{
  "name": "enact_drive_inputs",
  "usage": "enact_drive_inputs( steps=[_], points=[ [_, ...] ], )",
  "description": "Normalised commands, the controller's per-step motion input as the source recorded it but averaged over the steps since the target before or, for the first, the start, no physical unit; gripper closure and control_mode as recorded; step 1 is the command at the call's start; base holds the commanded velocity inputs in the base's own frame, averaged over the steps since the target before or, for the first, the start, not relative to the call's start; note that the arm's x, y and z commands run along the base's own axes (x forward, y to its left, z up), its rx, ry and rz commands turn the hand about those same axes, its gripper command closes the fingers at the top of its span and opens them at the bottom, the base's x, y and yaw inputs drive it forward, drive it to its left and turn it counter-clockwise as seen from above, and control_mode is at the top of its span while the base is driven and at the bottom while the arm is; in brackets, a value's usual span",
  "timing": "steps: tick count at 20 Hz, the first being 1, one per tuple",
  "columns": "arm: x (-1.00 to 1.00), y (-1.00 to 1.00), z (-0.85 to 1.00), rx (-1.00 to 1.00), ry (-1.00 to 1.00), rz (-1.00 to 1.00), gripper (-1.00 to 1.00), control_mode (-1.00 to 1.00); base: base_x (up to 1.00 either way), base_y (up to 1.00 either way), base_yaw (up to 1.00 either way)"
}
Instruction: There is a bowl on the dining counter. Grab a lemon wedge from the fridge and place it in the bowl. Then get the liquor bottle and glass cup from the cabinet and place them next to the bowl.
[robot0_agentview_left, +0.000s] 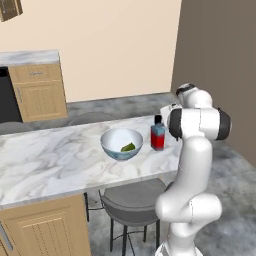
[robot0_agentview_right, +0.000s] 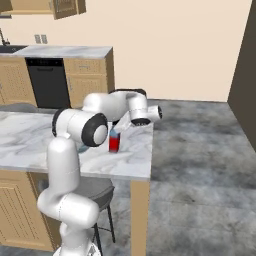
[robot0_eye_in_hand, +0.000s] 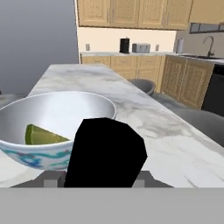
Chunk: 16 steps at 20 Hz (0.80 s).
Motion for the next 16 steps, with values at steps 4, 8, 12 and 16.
enact_drive_inputs(
  steps=[4, 8, 12, 16],
  points=[
    [-0.22, 0.09, -0.25, 0.00, -0.10, 0.00, -1.00, -1.00, 0.00, 0.00, 0.00],
    [-0.33, 0.06, -0.18, 0.00, -0.07, 0.00, -1.00, -1.00, 0.00, 0.00, 0.00],
    [-0.27, 0.00, -0.03, 0.00, -0.04, 0.00, -1.00, -1.00, 0.00, 0.00, 0.00],
    [-0.12, 0.00, 0.04, 0.00, -0.02, 0.00, -1.00, -1.00, 0.00, 0.00, 0.00]
  ],
)
